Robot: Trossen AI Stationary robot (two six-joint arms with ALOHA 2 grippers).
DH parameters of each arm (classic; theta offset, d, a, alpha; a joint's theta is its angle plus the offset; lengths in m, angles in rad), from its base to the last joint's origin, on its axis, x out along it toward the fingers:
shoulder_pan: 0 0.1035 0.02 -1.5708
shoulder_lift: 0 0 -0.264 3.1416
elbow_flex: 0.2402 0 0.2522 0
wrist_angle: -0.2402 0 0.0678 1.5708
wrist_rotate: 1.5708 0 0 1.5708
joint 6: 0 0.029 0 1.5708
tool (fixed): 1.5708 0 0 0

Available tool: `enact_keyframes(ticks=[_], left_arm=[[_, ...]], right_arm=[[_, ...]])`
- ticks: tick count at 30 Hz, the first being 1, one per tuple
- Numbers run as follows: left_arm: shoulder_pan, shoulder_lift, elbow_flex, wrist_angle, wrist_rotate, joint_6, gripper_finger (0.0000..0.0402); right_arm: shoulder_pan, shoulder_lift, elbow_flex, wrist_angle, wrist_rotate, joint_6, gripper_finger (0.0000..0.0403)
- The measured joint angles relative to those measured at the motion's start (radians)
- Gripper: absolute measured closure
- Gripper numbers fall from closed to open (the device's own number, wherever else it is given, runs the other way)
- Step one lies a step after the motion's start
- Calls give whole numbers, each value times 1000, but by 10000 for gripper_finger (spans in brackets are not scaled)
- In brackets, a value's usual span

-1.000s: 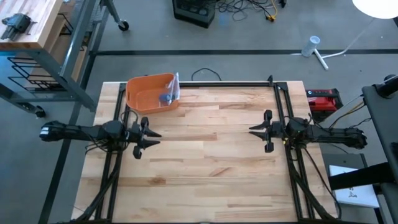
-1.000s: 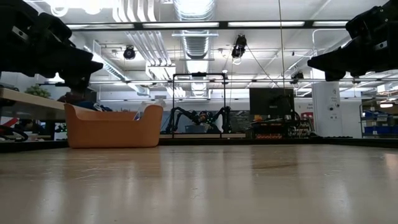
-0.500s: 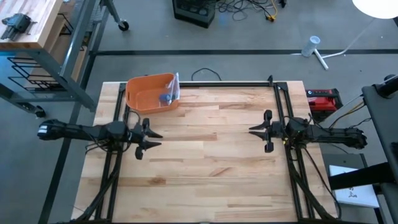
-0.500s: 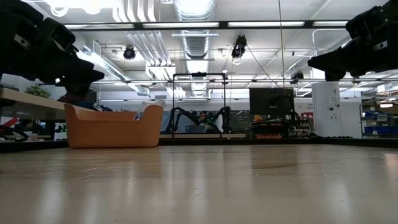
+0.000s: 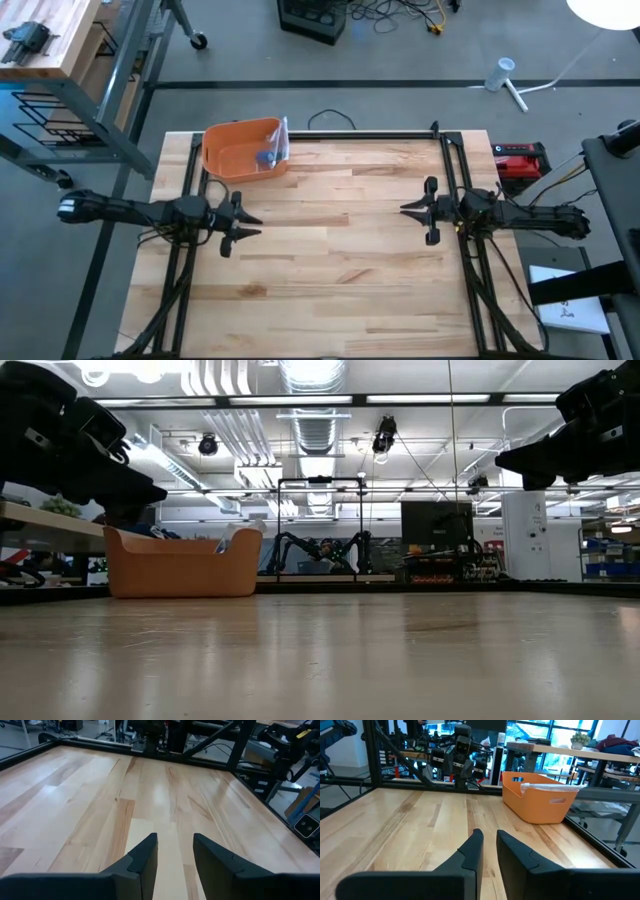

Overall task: Roll bandage
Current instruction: Return to Home Position

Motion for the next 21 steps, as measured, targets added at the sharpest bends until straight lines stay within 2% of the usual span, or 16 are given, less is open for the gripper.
enact_keyframes(ticks=[12,21], left_arm=[[0,35,0,0,0,0,304],[0,56,0,0,0,0,290]], right_arm=[[0,0,0,0,0,0,329],[0,0,0,0,0,0,347]])
